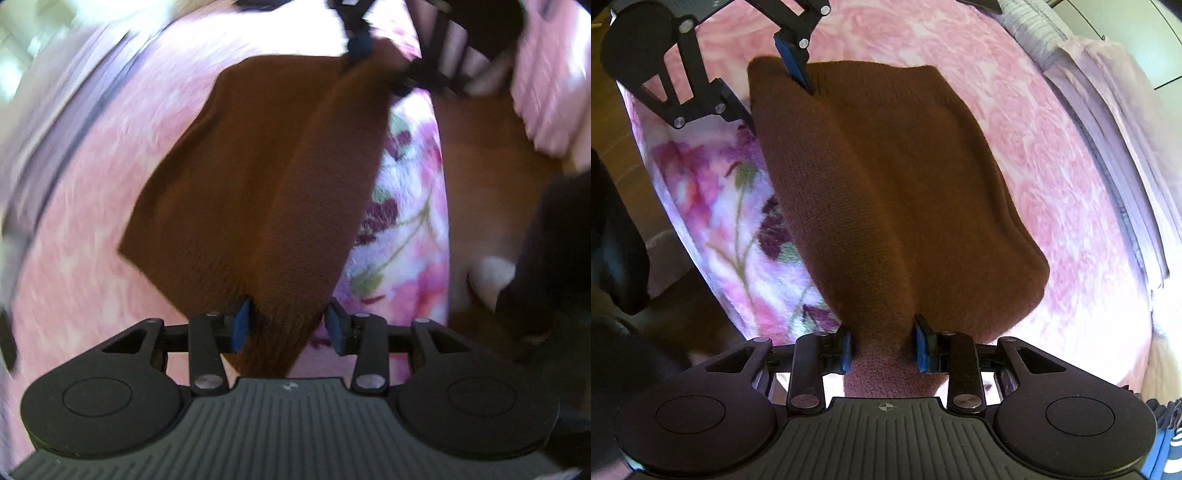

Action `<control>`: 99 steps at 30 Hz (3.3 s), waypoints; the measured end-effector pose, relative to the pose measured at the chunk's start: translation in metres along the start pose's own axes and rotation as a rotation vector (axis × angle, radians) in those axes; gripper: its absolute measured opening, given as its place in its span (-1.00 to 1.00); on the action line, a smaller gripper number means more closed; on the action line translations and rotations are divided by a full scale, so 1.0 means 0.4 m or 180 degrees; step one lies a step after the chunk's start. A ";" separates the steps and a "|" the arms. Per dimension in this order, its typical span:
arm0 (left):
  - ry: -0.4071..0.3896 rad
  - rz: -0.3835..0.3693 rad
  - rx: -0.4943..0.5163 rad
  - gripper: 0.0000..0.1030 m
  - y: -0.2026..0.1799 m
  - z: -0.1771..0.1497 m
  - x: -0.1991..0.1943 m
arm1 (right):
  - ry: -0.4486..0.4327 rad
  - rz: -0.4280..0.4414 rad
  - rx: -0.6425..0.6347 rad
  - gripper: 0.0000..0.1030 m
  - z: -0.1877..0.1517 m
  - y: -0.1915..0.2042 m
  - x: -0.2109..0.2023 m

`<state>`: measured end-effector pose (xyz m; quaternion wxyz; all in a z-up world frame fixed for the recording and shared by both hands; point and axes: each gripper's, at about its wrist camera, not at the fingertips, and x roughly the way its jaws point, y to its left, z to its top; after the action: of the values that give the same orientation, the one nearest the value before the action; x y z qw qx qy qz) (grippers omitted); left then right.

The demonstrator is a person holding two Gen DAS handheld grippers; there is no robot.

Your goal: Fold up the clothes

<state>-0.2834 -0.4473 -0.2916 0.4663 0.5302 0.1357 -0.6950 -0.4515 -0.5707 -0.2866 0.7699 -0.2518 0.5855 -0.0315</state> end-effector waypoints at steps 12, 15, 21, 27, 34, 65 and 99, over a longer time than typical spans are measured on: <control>-0.0211 0.0287 -0.0768 -0.24 -0.034 -0.046 -0.067 | -0.0412 -0.0179 0.0172 0.14 -0.107 0.029 -0.039; -0.0384 0.0486 -0.0693 -0.24 -0.062 -0.069 -0.055 | -0.0624 -0.0332 0.0216 0.15 -0.131 0.052 -0.024; -0.0704 0.0880 -0.0526 -0.24 -0.107 -0.101 -0.028 | -0.1029 -0.0670 0.0424 0.15 -0.184 0.095 0.026; -0.0951 0.1318 -0.0438 -0.23 -0.182 -0.125 -0.007 | -0.1376 -0.1088 0.0433 0.19 -0.219 0.161 0.064; -0.1002 0.1541 -0.0411 -0.20 -0.316 -0.136 -0.096 | -0.1477 -0.1372 0.0699 0.21 -0.253 0.217 0.039; -0.0764 0.1256 -0.0436 0.01 -0.157 -0.074 -0.016 | -0.1951 -0.0449 0.2024 0.29 -0.224 0.196 -0.100; -0.0702 0.1551 0.0032 0.06 -0.205 -0.090 -0.010 | -0.1086 -0.0680 0.1868 0.37 -0.245 0.142 -0.023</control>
<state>-0.3262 -0.3773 -0.3276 0.6292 0.4705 -0.0510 -0.6165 -0.5582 -0.5523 -0.3208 0.8885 -0.0812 0.3849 -0.2362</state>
